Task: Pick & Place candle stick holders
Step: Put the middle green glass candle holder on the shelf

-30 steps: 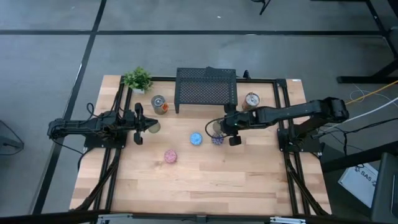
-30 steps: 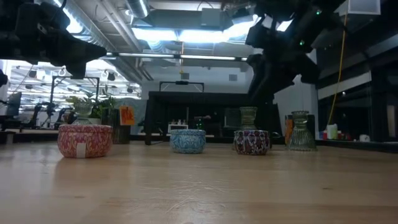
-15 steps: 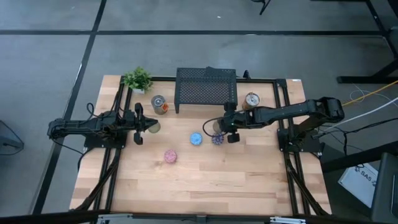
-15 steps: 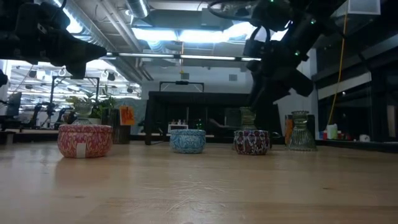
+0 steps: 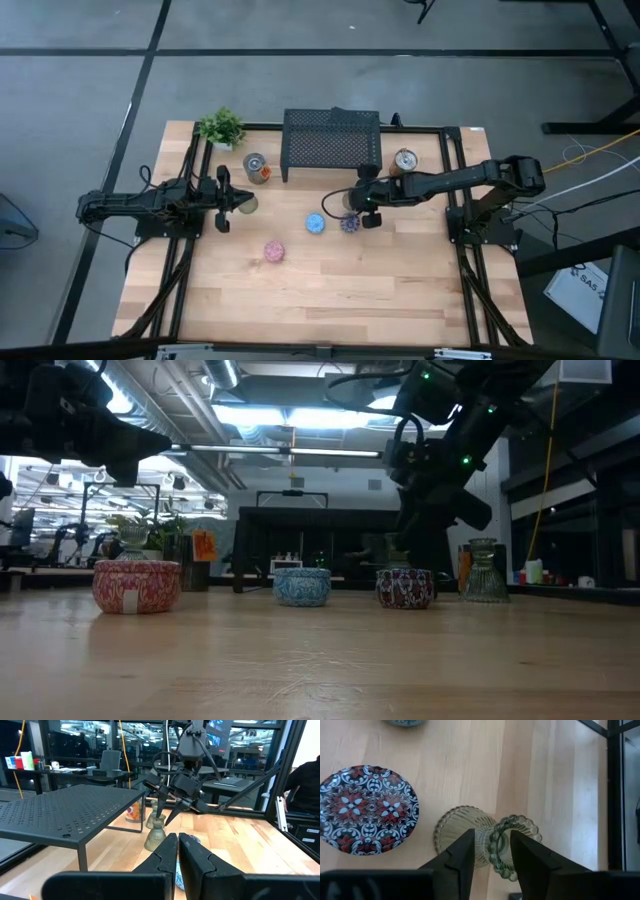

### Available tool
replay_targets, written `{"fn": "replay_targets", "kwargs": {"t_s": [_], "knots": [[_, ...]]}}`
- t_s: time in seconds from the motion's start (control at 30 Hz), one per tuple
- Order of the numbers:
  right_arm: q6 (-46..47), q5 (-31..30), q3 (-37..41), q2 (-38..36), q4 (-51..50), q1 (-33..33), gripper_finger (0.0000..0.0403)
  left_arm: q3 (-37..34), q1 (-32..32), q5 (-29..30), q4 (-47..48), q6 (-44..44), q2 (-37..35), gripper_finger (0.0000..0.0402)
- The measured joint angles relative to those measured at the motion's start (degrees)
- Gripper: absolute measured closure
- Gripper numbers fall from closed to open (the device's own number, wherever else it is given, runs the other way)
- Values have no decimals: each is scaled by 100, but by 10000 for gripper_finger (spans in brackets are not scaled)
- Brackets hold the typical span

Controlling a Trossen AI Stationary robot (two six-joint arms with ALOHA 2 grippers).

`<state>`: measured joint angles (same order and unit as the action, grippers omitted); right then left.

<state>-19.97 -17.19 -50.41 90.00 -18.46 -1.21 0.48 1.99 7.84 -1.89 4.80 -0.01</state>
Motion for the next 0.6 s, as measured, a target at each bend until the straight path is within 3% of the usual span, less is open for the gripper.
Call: {"fn": "replay_targets", "kwargs": {"t_s": [0.33,0.6], "knots": [[563,6,0,-4,-114,-2,347,1,-1,0,0,2,0,391],[680,195,-2,-33,-187,-1,353,0,-1,0,0,1,0,389]]}}
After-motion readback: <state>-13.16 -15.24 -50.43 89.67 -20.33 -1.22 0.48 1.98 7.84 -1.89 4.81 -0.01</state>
